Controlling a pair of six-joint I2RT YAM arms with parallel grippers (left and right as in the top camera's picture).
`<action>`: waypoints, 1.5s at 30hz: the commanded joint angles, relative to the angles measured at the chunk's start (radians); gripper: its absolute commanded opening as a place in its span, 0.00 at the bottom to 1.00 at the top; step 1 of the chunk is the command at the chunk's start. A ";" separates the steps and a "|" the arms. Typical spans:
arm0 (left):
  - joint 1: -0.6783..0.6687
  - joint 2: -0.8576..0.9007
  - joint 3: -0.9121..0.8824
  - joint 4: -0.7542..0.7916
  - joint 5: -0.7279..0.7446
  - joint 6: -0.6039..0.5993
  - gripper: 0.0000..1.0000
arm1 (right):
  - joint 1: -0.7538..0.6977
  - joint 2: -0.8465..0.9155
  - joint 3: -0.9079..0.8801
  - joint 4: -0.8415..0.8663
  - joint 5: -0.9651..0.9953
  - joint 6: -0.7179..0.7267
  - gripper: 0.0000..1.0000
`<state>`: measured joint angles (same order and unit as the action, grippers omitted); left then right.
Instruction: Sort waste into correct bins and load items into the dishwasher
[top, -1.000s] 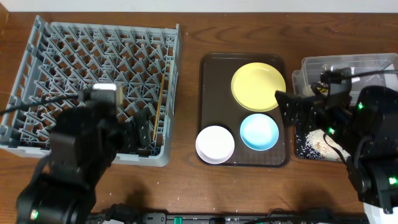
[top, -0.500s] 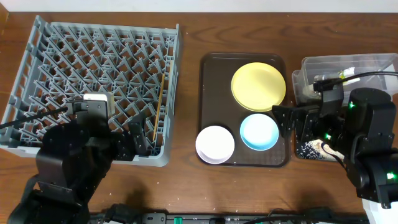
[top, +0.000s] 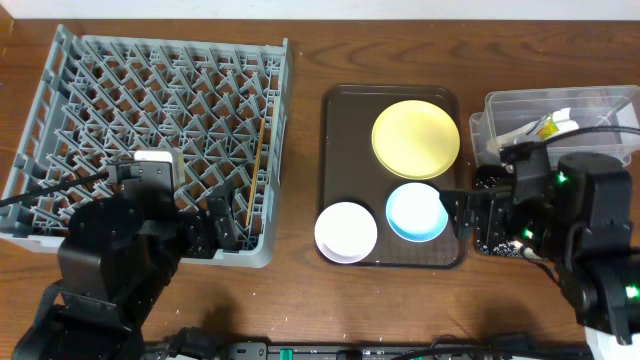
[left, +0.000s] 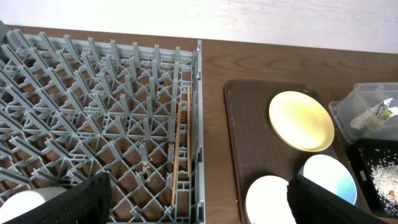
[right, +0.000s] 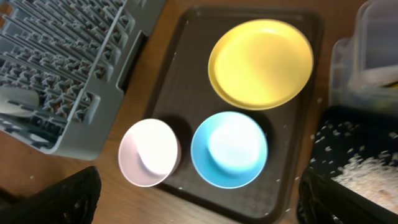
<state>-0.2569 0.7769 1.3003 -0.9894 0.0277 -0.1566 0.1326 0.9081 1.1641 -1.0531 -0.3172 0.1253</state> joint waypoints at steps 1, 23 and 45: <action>0.001 0.000 0.014 -0.002 0.009 0.006 0.92 | 0.000 -0.076 0.000 0.022 0.042 -0.090 0.99; 0.001 0.000 0.014 -0.002 0.009 0.006 0.92 | -0.003 -0.795 -0.831 0.637 0.149 -0.291 0.99; 0.001 0.000 0.014 -0.002 0.009 0.006 0.92 | 0.002 -0.902 -1.159 0.997 0.133 -0.291 0.99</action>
<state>-0.2569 0.7769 1.3018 -0.9913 0.0277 -0.1566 0.1326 0.0120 0.0090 -0.0547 -0.1829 -0.1516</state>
